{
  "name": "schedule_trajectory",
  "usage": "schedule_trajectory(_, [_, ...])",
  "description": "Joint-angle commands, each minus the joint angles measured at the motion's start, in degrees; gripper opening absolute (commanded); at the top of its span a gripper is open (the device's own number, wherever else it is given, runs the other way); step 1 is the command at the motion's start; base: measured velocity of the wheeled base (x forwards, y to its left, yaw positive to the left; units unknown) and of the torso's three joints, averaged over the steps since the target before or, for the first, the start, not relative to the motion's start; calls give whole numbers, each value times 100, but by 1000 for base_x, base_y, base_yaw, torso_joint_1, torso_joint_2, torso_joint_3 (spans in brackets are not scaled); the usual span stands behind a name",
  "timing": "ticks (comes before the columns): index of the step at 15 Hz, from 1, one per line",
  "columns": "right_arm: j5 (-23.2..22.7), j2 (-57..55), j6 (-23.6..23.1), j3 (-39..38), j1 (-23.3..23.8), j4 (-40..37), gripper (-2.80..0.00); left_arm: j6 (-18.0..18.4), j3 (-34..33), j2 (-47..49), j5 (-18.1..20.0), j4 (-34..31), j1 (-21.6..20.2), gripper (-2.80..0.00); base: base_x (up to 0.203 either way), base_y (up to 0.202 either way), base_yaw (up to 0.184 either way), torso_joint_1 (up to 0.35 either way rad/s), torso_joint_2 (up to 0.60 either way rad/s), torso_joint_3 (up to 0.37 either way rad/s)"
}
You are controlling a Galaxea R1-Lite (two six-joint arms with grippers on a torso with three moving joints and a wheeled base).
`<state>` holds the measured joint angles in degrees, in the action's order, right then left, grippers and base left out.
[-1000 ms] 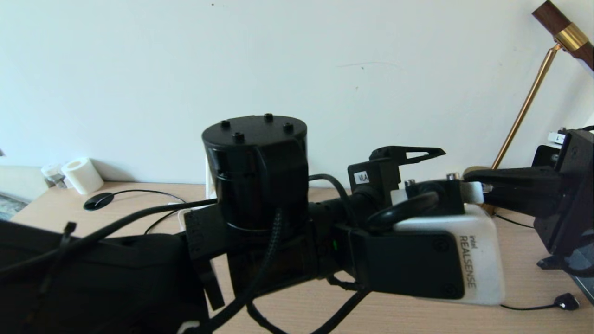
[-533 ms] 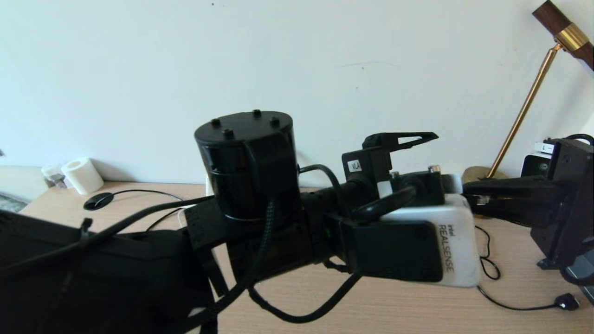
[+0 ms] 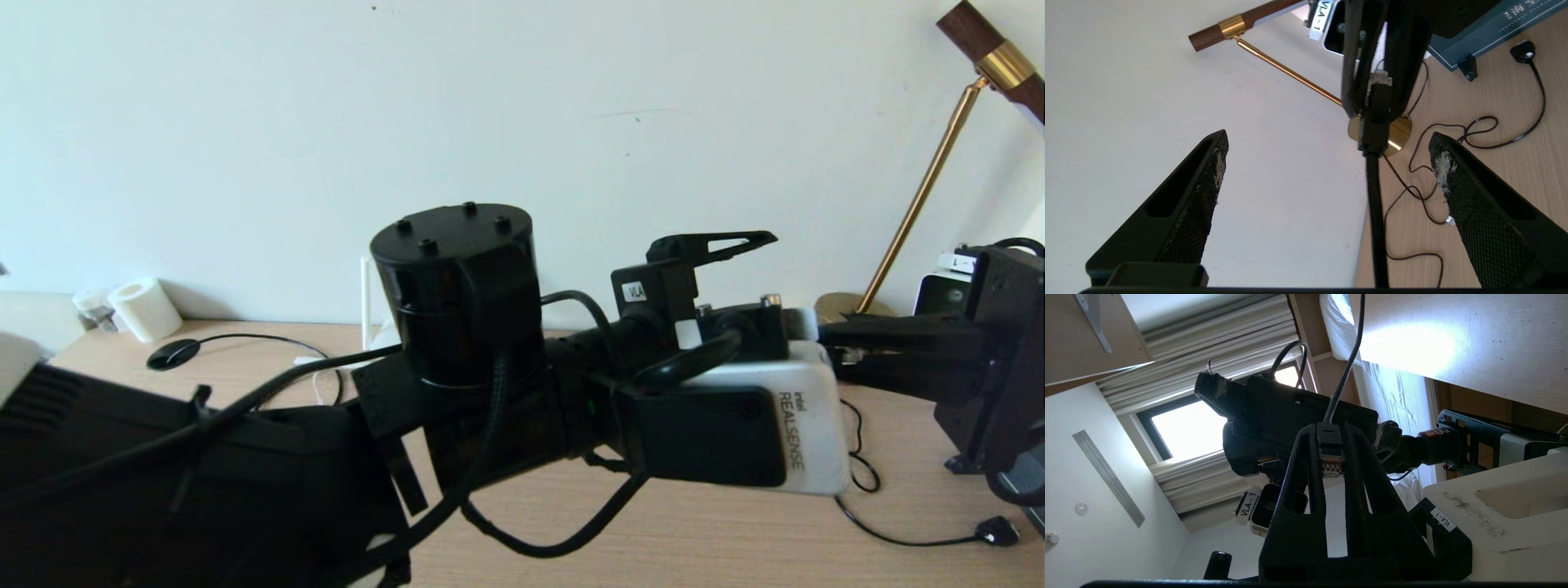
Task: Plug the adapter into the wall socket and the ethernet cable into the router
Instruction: Hand it to the other hand
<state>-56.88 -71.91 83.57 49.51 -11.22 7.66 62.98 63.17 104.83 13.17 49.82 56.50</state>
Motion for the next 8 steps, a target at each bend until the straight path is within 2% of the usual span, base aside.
schedule_trajectory(1, [-34, 2, 46, -2, 4, 8, -280, 30, 11, 64, 37, 81, 10, 0, 0, 0, 0, 0, 0, 0])
schedule_trajectory(3, [-34, 2, 46, 6, 5, 8, -280, 144, 15, 64, 72, 89, 10, 0, 0, 0, 0, 0, 0, 0])
schedule_trajectory(5, [-34, -16, 46, 15, 5, 8, -280, 570, -28, 64, 120, 89, 5, 0, 0, 0, 0, 0, 0, 0])
schedule_trajectory(8, [-34, -7, 46, 15, 5, 8, -280, 689, -88, 64, 195, 98, 10, 0, 0, 0, 0, 0, 0, 0])
